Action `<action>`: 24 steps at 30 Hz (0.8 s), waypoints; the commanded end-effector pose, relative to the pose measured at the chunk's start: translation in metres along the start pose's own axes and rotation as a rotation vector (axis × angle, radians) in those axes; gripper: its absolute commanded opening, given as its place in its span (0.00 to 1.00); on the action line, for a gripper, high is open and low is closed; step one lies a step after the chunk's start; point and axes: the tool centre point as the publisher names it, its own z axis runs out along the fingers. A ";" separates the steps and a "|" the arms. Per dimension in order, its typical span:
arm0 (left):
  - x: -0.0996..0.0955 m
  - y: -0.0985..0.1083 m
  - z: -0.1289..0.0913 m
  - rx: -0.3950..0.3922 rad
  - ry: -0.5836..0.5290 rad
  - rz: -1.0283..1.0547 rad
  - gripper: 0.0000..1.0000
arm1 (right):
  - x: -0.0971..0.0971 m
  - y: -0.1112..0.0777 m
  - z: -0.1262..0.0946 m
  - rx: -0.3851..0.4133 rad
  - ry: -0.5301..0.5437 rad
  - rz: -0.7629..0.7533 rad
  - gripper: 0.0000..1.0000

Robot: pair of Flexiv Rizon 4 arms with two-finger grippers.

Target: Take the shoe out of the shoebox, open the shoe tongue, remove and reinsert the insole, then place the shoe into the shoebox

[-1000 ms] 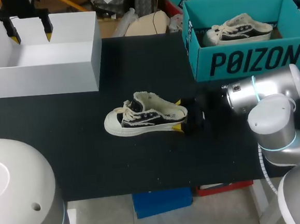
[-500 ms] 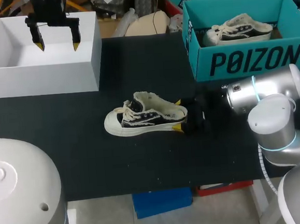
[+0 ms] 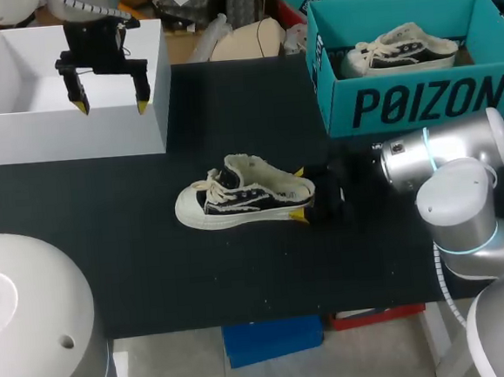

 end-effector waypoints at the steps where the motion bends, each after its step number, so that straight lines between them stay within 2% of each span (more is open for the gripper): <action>1: 0.000 0.000 0.001 0.002 0.001 0.001 1.00 | 0.000 0.001 0.001 0.002 -0.002 0.002 0.00; 5: 0.000 0.001 -0.002 0.021 -0.025 -0.027 1.00 | 0.000 0.001 0.001 0.002 -0.002 0.002 0.00; 8: 0.010 0.010 -0.007 0.047 -0.119 -0.119 1.00 | 0.000 0.001 0.001 0.002 -0.002 0.002 0.00; 14: 0.037 0.038 -0.005 0.025 -0.195 -0.181 1.00 | 0.000 0.001 0.001 0.002 -0.002 0.002 0.00; 19: 0.065 0.061 0.007 0.085 -0.267 -0.186 1.00 | 0.000 0.001 0.001 0.002 -0.002 0.002 0.00; 21: 0.075 0.067 0.012 0.068 -0.265 -0.163 1.00 | 0.000 0.001 0.001 0.002 -0.002 0.002 0.00; 24: 0.088 0.075 0.017 0.082 -0.266 -0.130 1.00 | 0.000 0.001 0.001 0.002 -0.002 0.002 0.00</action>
